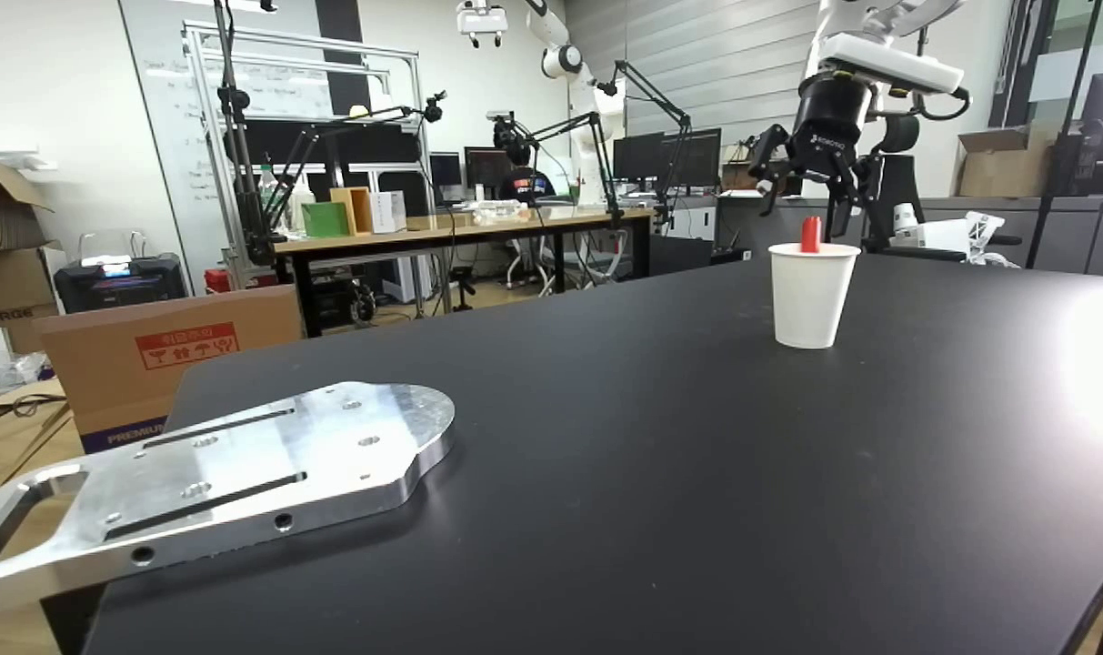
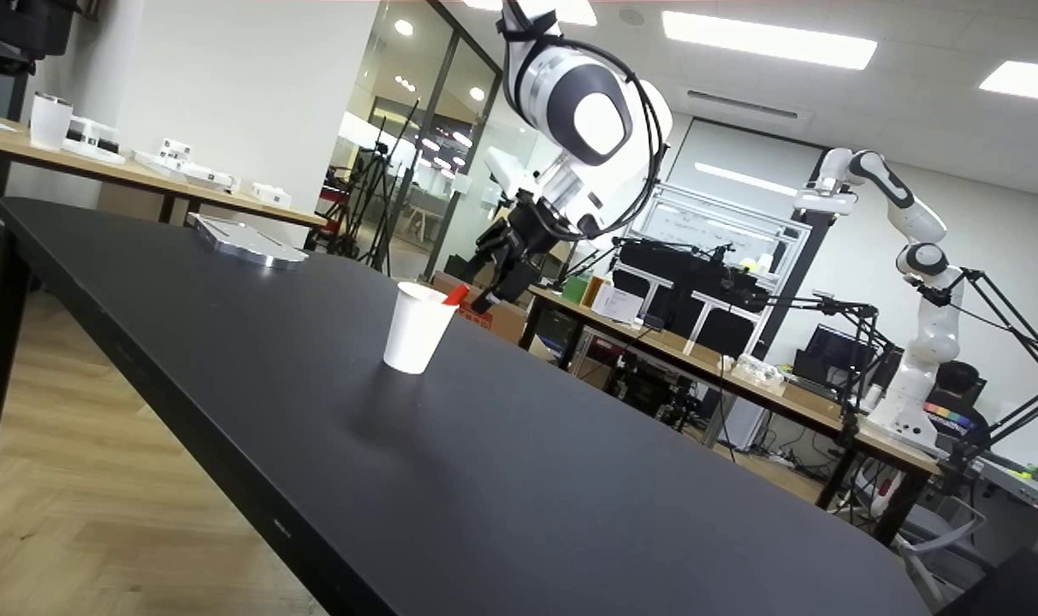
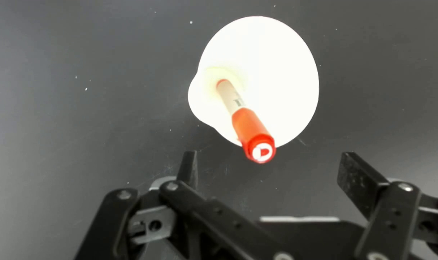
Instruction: Pick up the marker from the cup and put it on the table
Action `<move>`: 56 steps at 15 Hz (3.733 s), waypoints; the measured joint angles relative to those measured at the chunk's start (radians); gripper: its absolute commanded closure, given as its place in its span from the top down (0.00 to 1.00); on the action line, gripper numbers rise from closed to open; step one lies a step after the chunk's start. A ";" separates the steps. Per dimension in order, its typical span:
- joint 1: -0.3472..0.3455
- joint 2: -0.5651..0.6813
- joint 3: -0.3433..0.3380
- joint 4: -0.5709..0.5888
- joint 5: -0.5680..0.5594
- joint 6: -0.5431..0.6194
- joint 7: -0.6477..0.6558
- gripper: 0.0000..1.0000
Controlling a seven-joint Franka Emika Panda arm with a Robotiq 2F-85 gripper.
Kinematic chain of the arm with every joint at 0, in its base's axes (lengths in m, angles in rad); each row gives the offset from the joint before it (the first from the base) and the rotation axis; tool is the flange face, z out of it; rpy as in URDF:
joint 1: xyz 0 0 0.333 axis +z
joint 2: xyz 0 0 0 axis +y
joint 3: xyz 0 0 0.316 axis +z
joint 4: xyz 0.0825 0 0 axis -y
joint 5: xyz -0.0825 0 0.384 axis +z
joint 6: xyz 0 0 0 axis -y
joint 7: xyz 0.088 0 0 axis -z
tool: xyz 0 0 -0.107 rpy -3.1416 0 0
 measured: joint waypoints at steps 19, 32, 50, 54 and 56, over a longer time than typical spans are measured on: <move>0.000 0.002 -0.001 0.015 -0.007 -0.018 0.001 0.05; 0.000 -0.051 0.007 0.027 -0.006 -0.046 -0.001 0.05; -0.036 -0.313 -0.056 -0.114 -0.001 0.227 -0.020 0.05; -0.040 -0.259 -0.056 -0.147 0.002 0.449 -0.036 0.05; -0.042 -0.216 -0.055 -0.149 0.002 0.533 -0.037 0.05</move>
